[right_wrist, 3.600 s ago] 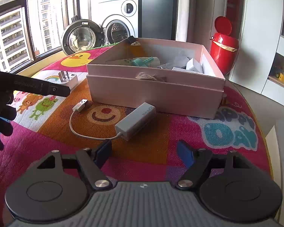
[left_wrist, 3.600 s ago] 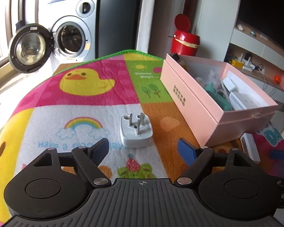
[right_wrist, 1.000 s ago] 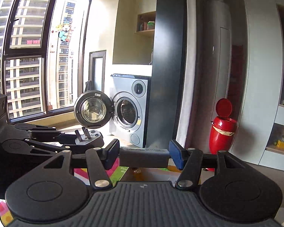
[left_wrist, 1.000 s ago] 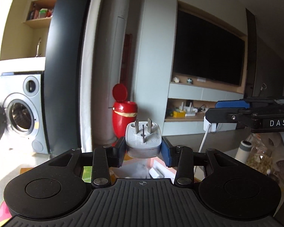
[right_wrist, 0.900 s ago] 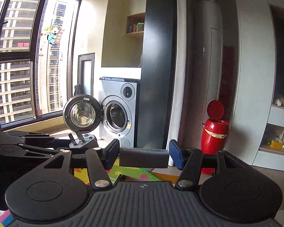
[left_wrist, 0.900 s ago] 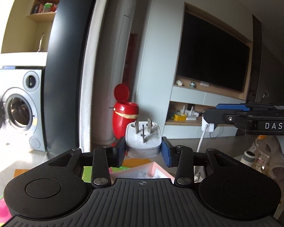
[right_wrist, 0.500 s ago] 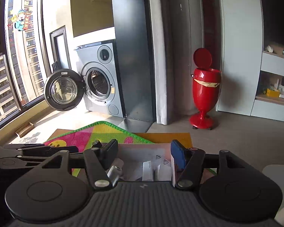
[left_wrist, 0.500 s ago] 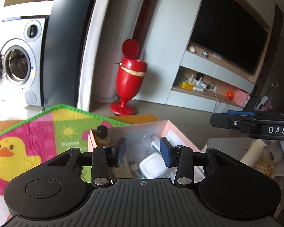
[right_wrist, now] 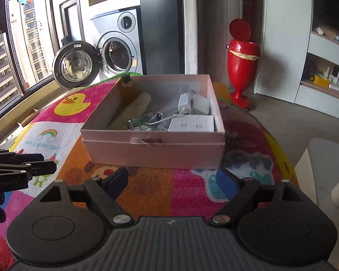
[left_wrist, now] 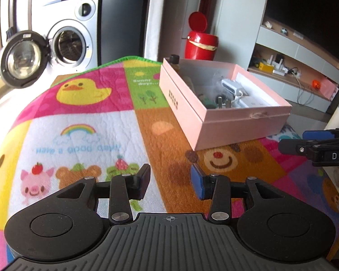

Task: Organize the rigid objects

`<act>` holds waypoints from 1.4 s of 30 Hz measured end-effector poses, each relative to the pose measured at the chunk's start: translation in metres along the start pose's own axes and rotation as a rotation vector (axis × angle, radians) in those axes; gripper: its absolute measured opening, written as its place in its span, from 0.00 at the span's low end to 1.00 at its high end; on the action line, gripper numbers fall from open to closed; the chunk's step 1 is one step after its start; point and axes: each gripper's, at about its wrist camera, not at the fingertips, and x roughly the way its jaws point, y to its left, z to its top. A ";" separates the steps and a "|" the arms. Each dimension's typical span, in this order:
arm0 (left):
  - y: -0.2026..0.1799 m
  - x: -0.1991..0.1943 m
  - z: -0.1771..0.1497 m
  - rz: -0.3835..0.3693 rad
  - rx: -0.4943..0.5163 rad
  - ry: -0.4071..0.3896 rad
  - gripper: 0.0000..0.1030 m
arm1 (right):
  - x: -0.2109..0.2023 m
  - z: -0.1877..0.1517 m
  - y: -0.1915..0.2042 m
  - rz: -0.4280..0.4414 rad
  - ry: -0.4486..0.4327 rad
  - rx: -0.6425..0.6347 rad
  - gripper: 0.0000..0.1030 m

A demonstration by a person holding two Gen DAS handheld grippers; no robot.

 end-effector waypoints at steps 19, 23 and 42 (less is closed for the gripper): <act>-0.047 0.026 -0.026 0.123 0.042 -0.099 0.58 | 0.031 -0.049 0.011 -0.120 -0.033 0.017 1.00; -0.046 0.025 -0.025 0.121 0.036 -0.101 0.58 | 0.030 -0.052 0.011 -0.119 -0.046 0.025 1.00; -0.051 0.026 -0.025 0.143 0.051 -0.102 0.58 | 0.029 -0.054 0.012 -0.138 -0.062 0.026 1.00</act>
